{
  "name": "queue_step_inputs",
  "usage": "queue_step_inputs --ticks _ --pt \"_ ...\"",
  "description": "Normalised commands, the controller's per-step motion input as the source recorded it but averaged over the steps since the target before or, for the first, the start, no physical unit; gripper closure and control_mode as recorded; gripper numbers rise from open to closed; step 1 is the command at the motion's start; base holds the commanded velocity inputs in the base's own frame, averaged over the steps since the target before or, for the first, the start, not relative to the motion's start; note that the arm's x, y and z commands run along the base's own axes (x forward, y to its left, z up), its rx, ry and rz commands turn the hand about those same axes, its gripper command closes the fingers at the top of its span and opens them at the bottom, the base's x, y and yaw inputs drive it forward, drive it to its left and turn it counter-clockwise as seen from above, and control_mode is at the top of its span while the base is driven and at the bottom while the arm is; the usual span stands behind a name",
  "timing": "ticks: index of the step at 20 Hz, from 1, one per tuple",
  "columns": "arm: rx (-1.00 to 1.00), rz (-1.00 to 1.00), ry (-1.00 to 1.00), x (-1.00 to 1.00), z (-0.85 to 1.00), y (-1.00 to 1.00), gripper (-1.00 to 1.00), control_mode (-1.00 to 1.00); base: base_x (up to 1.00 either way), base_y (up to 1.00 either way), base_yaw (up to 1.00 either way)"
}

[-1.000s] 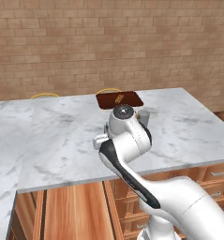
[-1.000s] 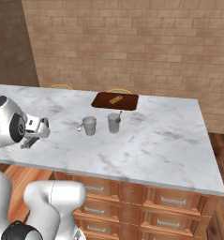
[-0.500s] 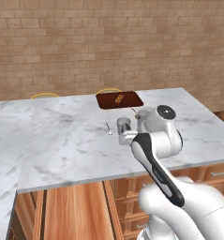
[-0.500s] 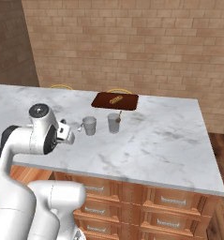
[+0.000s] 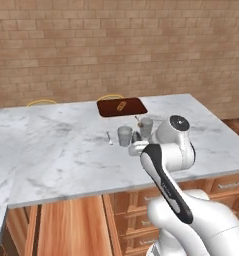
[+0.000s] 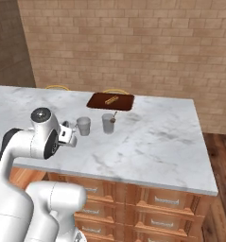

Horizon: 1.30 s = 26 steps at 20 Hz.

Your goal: Take the tongs from the drawer on the left and place them on the dining counter next to the tray containing the hot dog.

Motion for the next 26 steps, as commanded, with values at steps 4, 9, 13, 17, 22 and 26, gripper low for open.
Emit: queue_step_inputs --ticks 4,9,13,17,22,26 --pt "0.00 0.00 0.00 0.00 0.00 0.00 1.00 1.00 0.06 -1.00 -0.01" --pt "0.00 0.00 0.00 0.00 0.00 0.00 1.00 1.00 -0.02 -1.00 -0.05" --pt "0.00 0.00 0.00 0.00 0.00 0.00 1.00 1.00 -0.19 -1.00 -0.13" --pt "0.00 0.00 0.00 0.00 0.00 0.00 1.00 1.00 0.00 -1.00 -0.14" --pt "0.00 0.00 0.00 0.00 0.00 0.00 1.00 1.00 0.20 -1.00 -0.13" --pt "0.00 0.00 0.00 0.00 0.00 0.00 1.00 1.00 0.39 -1.00 -0.09"
